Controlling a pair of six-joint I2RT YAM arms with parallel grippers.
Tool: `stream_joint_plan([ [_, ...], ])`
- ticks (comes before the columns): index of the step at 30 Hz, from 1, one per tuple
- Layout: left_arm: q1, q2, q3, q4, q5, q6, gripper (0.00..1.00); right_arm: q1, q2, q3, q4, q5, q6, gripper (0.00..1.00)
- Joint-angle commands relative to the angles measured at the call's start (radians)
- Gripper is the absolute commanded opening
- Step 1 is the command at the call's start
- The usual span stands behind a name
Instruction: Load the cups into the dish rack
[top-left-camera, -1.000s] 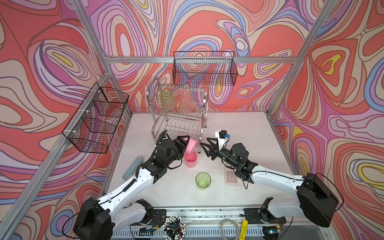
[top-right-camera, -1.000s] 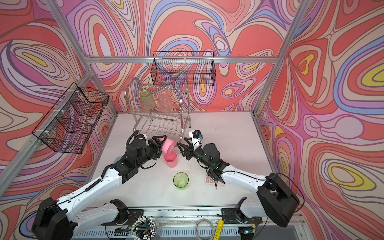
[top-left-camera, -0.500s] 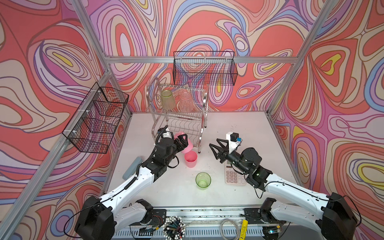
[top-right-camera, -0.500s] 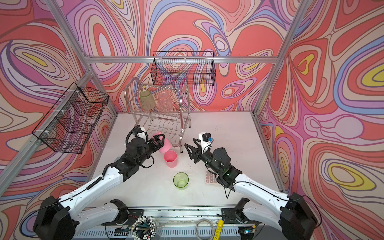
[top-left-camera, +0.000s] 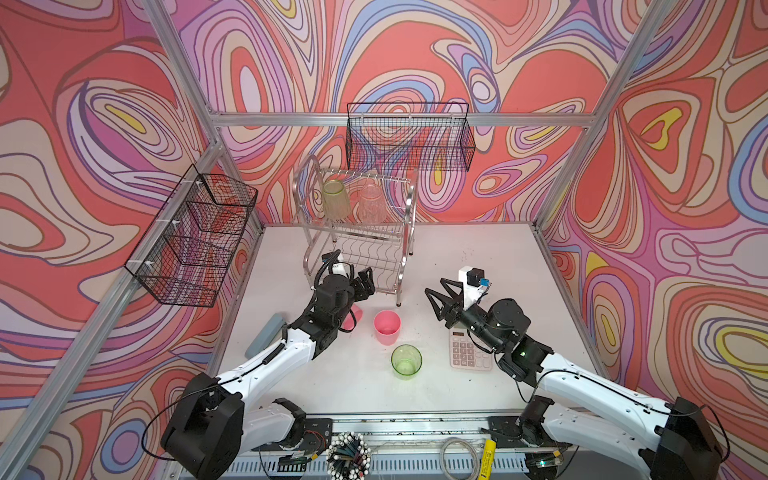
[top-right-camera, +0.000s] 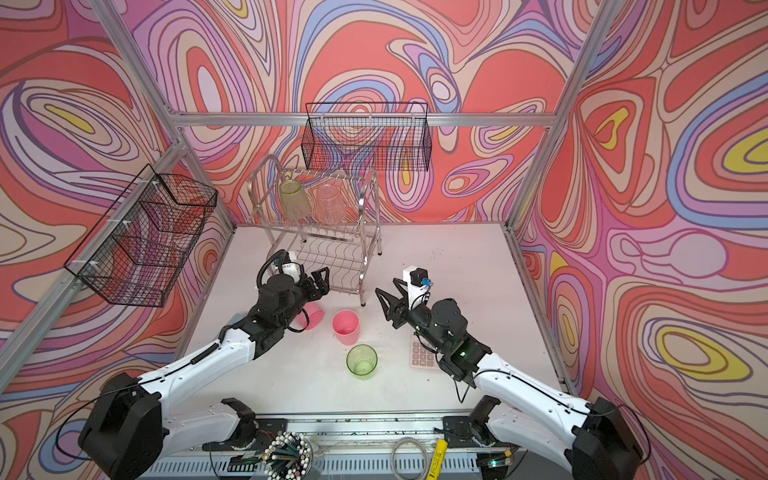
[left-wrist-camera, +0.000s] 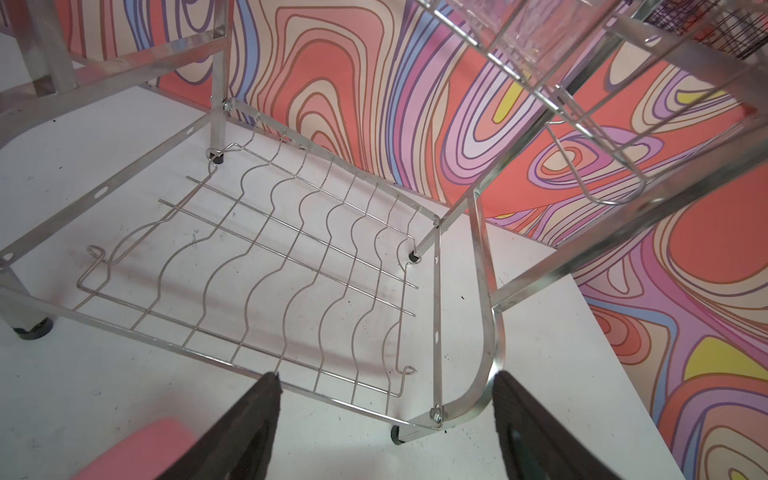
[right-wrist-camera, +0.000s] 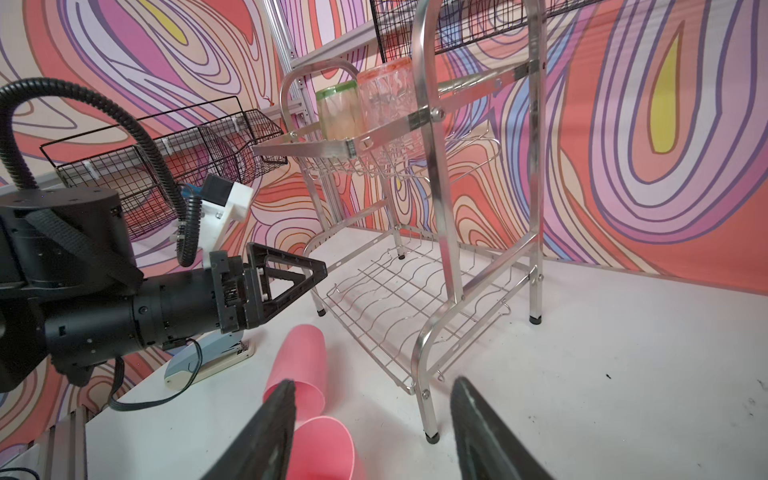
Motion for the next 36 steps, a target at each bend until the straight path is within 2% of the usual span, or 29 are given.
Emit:
stream_joint_plan([
  [1,0.033,-0.012,0.073,-0.137,-0.046,-0.043,0.83,0.004,-0.009,0.012,-0.059,0.015,-0.025,0.62],
  [6,0.063,-0.047,0.193,-0.475,-0.064,-0.117,0.88,0.004,0.004,0.03,-0.118,0.027,-0.045,0.62],
  [11,0.097,-0.073,0.358,-0.98,-0.126,-0.24,0.9,0.004,0.031,0.05,-0.164,0.016,-0.061,0.62],
  [14,0.101,-0.09,0.403,-1.169,-0.172,-0.256,0.93,0.004,0.032,0.043,-0.165,0.007,-0.065,0.62],
  [21,0.175,-0.092,0.347,-1.341,-0.132,-0.297,0.96,0.003,0.066,0.069,-0.214,-0.046,-0.064,0.62],
  [24,0.177,-0.075,0.369,-1.475,-0.202,-0.374,1.0,0.004,0.069,0.085,-0.253,-0.059,-0.063,0.62],
  [28,0.18,-0.072,0.367,-1.639,-0.268,-0.543,1.0,0.003,0.06,0.078,-0.26,-0.074,-0.064,0.62],
  [33,0.2,-0.072,0.312,-1.597,-0.302,-0.539,1.0,0.004,0.078,0.077,-0.243,-0.117,-0.059,0.62],
  [36,0.276,-0.064,0.269,-1.534,-0.248,-0.505,1.0,0.003,0.093,0.08,-0.233,-0.138,-0.055,0.62],
])
